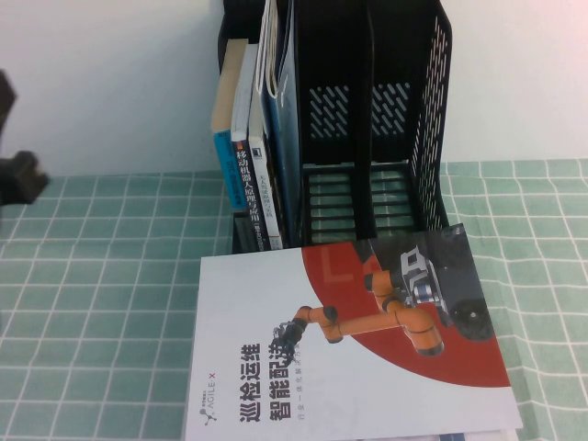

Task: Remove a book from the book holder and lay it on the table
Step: Hold the bookshelf

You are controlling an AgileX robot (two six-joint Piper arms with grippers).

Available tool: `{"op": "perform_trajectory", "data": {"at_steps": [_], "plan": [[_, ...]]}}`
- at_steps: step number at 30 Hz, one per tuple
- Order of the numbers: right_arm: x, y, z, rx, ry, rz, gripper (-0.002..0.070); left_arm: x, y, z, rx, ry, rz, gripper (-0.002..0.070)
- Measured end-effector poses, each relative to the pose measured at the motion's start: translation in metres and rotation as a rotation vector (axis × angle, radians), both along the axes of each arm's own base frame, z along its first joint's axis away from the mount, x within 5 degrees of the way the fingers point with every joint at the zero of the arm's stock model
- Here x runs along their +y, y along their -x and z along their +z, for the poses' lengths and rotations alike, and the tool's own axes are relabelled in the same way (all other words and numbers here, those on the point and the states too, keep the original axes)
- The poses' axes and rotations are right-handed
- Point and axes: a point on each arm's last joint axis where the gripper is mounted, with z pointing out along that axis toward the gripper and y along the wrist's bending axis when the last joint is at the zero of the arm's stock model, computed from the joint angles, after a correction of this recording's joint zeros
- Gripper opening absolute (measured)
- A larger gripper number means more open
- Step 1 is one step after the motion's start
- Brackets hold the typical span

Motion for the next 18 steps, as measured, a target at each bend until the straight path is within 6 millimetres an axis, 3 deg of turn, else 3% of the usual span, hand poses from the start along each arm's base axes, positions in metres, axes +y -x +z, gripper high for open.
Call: {"op": "perform_trajectory", "data": {"at_steps": [5,11,18], "plan": [[0.019,-0.028,-0.007,0.003,0.016,0.231,-0.0002,-0.045,-0.026,-0.006,-0.015,-0.009,-0.171,-0.0001],[0.032,-0.051,-0.025,0.087,-0.016,0.414,-0.0002,-0.098,-0.054,-0.027,0.090,-0.018,-0.305,-0.0001],[0.045,-0.063,-0.033,0.149,-0.023,0.498,-0.0002,-0.126,-0.086,-0.048,0.234,0.078,-0.292,-0.0001]]}}
